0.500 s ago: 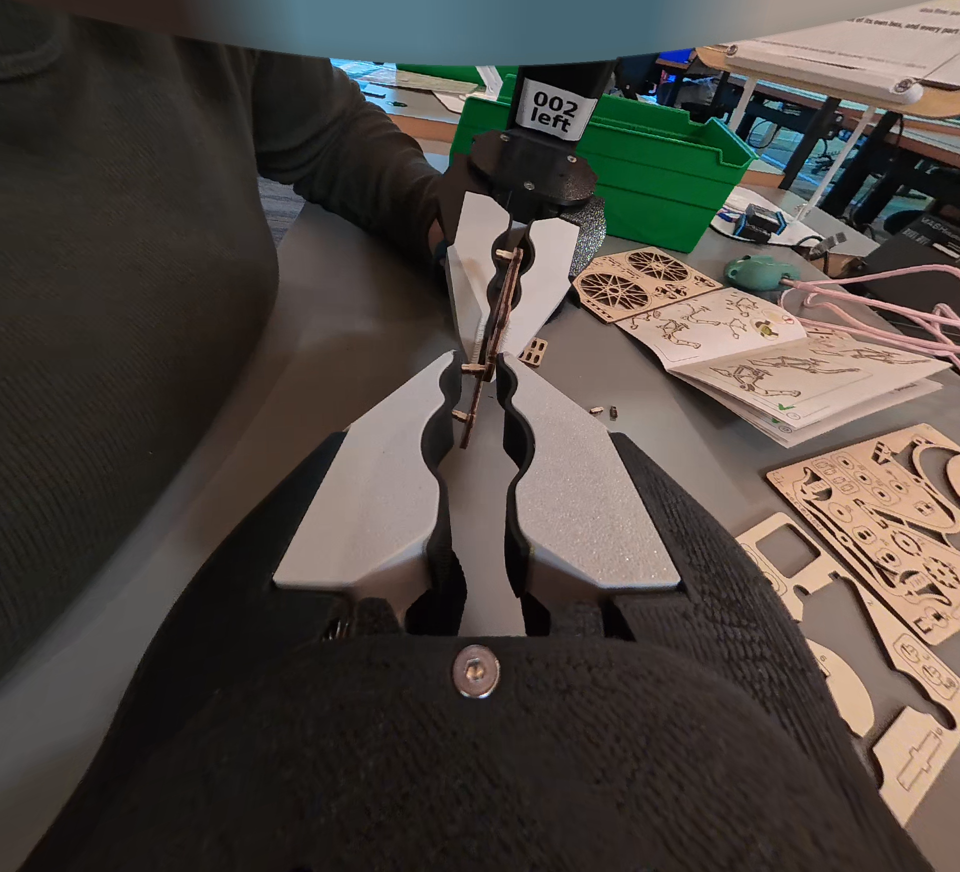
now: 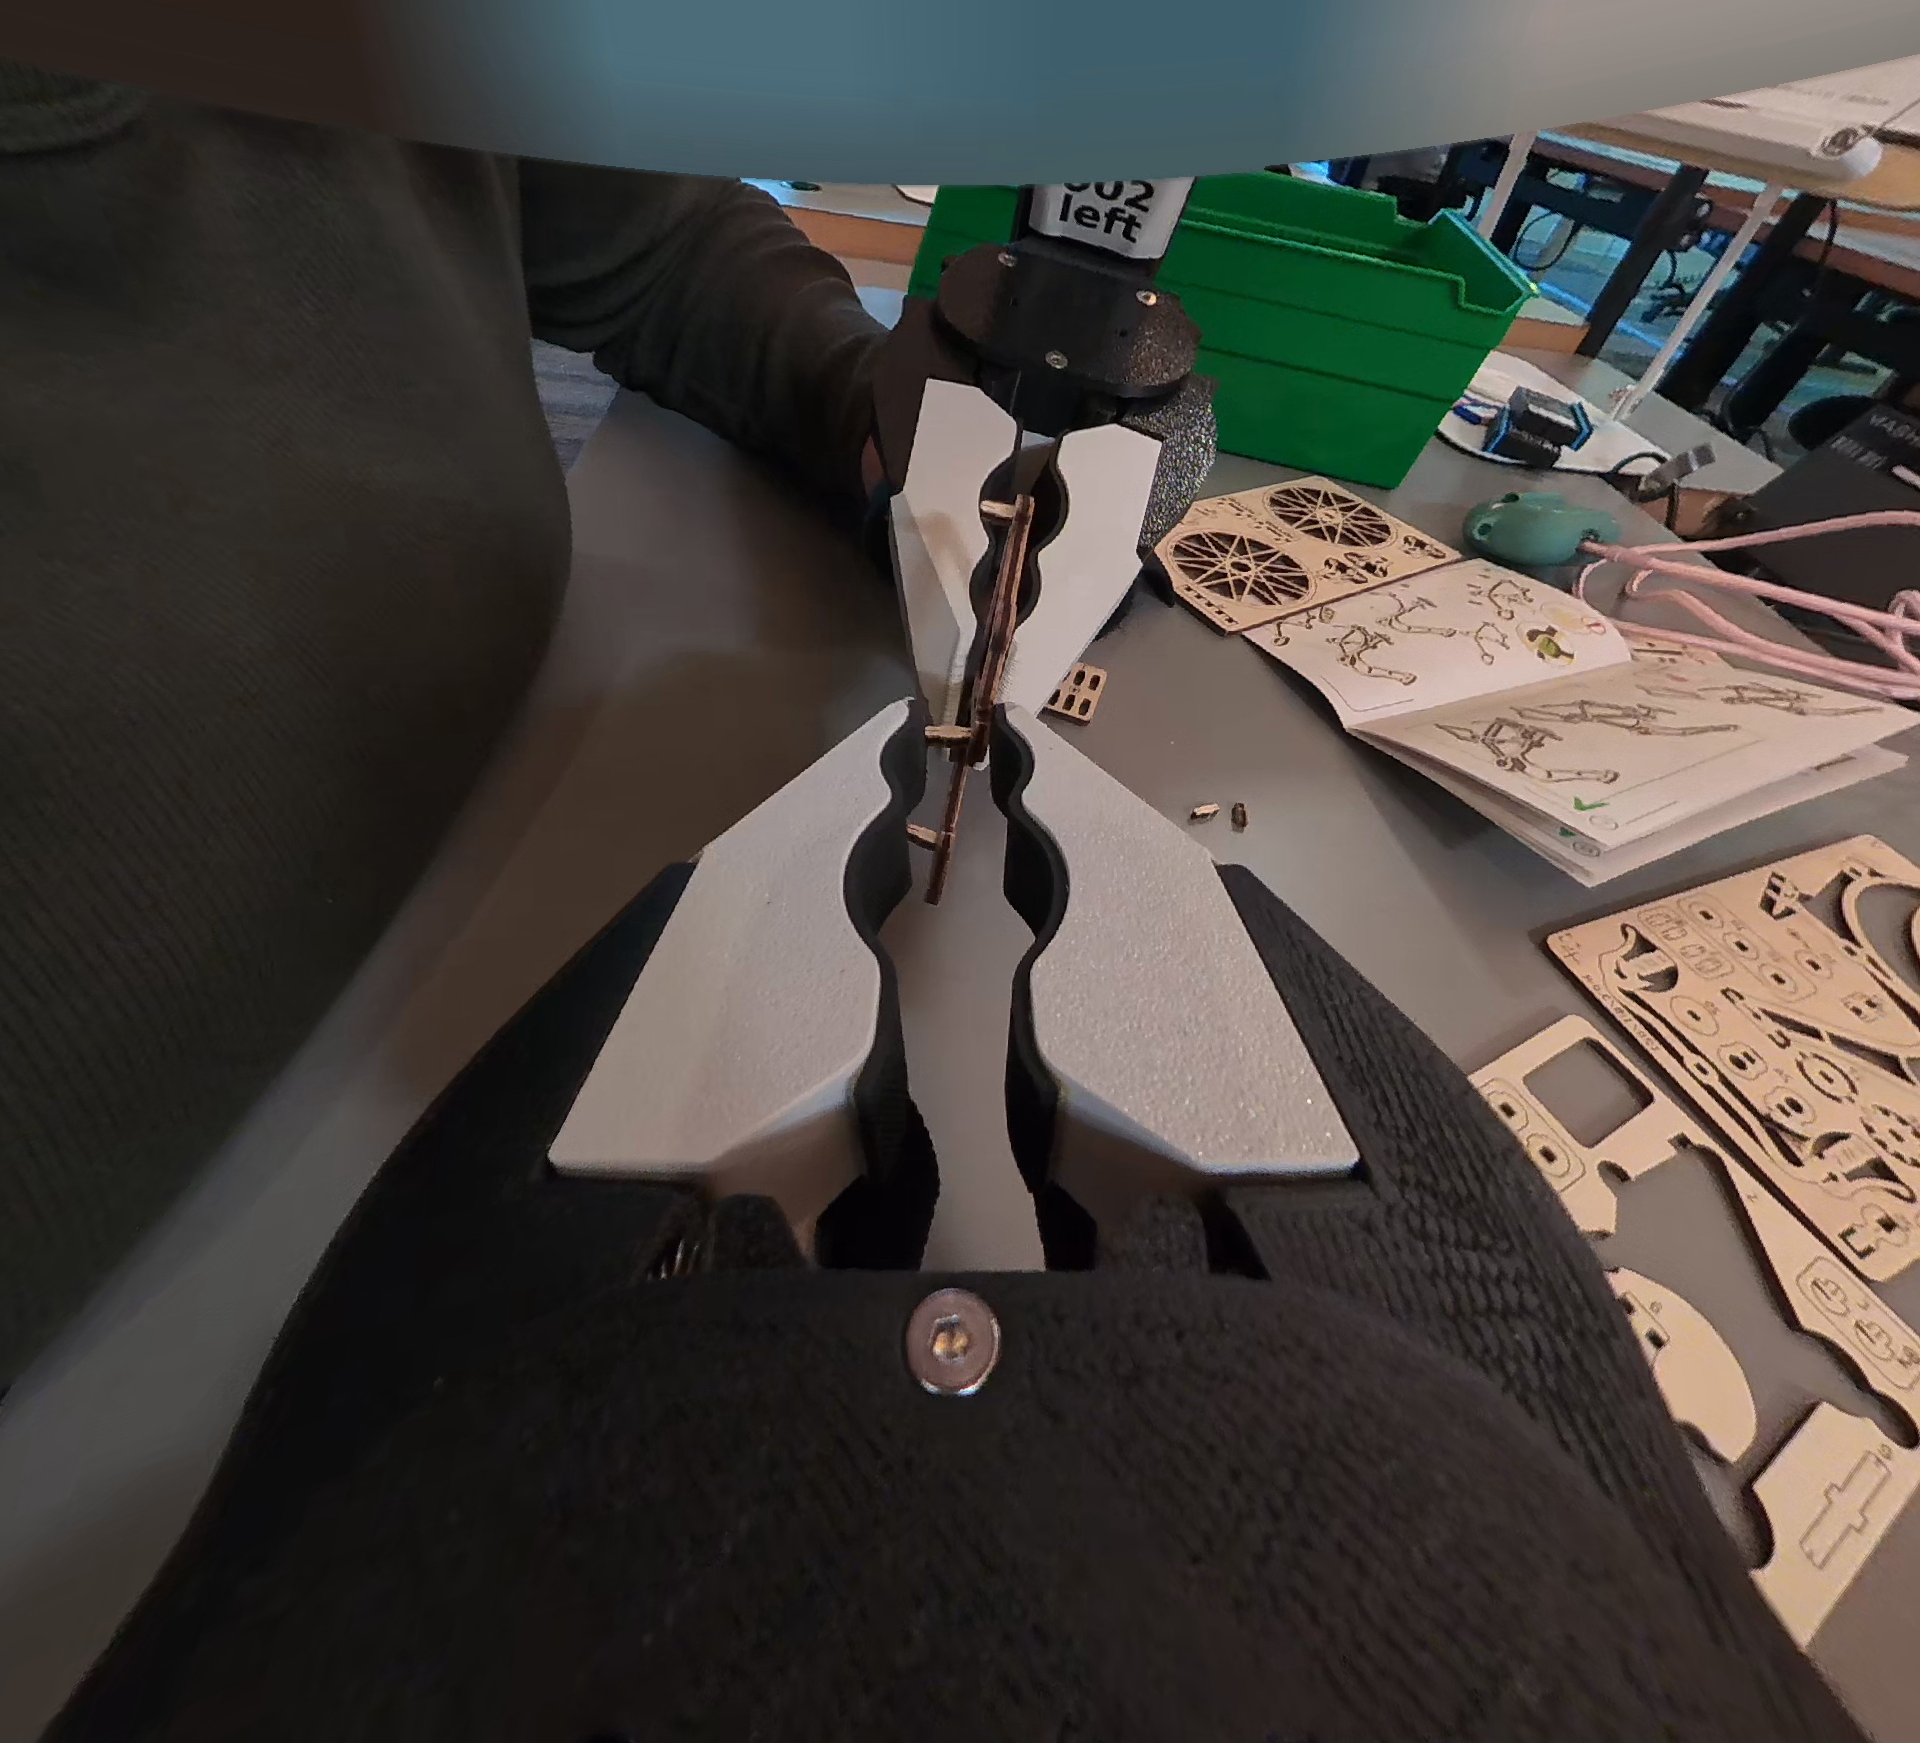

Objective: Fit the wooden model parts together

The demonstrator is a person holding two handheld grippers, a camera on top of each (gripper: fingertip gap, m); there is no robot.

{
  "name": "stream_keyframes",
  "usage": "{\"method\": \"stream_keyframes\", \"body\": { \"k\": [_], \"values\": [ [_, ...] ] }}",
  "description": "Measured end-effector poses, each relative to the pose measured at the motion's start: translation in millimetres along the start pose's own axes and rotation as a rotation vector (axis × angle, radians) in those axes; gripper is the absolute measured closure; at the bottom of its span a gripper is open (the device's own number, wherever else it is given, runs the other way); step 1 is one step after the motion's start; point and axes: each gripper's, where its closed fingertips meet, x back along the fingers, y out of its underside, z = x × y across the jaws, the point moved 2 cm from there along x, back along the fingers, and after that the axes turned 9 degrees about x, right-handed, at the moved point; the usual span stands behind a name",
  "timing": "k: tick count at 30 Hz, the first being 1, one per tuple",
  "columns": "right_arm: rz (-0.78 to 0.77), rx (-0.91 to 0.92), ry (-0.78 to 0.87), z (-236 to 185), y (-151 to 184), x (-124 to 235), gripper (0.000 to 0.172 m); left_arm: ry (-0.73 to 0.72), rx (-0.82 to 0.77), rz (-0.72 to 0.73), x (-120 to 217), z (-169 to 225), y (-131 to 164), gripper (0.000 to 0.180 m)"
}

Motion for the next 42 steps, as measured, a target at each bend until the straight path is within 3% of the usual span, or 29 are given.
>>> {"method": "stream_keyframes", "body": {
  "k": [11,42],
  "values": [
    [-0.02,-0.085,-0.005,2.9,2.1,0.8,0.163,-0.064,-0.053,-0.008,-1.3,-3.2,1.5,0.18],
    [-0.019,-0.11,-0.062,-0.9,5.1,1.7,0.163,-0.035,-0.06,-0.033,-3.0,0.8,4.5,0.18]
  ]
}}
